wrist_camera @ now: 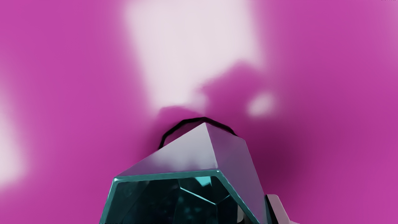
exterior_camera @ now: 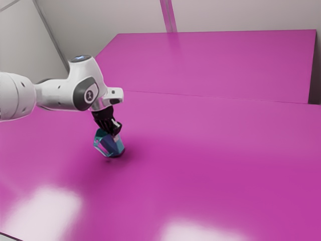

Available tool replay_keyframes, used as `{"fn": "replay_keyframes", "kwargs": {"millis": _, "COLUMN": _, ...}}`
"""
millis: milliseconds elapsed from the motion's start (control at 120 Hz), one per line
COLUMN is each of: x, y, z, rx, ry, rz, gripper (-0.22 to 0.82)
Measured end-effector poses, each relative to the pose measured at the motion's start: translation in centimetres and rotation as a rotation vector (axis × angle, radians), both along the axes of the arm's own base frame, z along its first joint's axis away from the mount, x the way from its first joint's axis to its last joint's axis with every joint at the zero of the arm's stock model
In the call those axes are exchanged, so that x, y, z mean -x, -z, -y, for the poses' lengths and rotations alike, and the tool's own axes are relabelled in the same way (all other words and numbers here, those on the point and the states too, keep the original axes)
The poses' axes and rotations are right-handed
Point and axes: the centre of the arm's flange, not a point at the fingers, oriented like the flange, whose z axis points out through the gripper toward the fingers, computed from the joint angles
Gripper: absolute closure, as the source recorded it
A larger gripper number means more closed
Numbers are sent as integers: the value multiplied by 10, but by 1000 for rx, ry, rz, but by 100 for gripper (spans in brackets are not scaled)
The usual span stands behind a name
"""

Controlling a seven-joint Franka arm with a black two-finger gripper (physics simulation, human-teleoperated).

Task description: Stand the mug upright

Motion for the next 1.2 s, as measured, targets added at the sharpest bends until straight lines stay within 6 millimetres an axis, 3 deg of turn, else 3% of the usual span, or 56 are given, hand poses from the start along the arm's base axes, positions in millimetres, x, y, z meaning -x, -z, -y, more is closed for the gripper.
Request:
{"fn": "replay_keyframes", "kwargs": {"millis": 117, "x": -2, "y": 4, "z": 3, "rx": -1, "ry": -22, "rz": 7, "gripper": 74}}
{"fn": "replay_keyframes", "kwargs": {"millis": 292, "x": -4, "y": 0, "z": 8, "rx": 10, "ry": -43, "rz": 21, "gripper": 37}}
{"fn": "replay_keyframes", "kwargs": {"millis": 433, "x": -4, "y": -21, "z": 11, "rx": 17, "ry": -54, "rz": 55, "gripper": 19}}
{"fn": "replay_keyframes", "kwargs": {"millis": 592, "x": -3, "y": -67, "z": 12, "rx": 37, "ry": -68, "rz": 91, "gripper": 9}}
{"fn": "replay_keyframes", "kwargs": {"millis": 942, "x": -21, "y": -201, "z": 9, "rx": 38, "ry": -70, "rz": 127, "gripper": 2}}
{"fn": "replay_keyframes", "kwargs": {"millis": 1067, "x": -16, "y": -228, "z": 11, "rx": 33, "ry": -64, "rz": 107, "gripper": 1}}
{"fn": "replay_keyframes", "kwargs": {"millis": 1200, "x": -10, "y": -230, "z": 13, "rx": 32, "ry": -63, "rz": 68, "gripper": 1}}
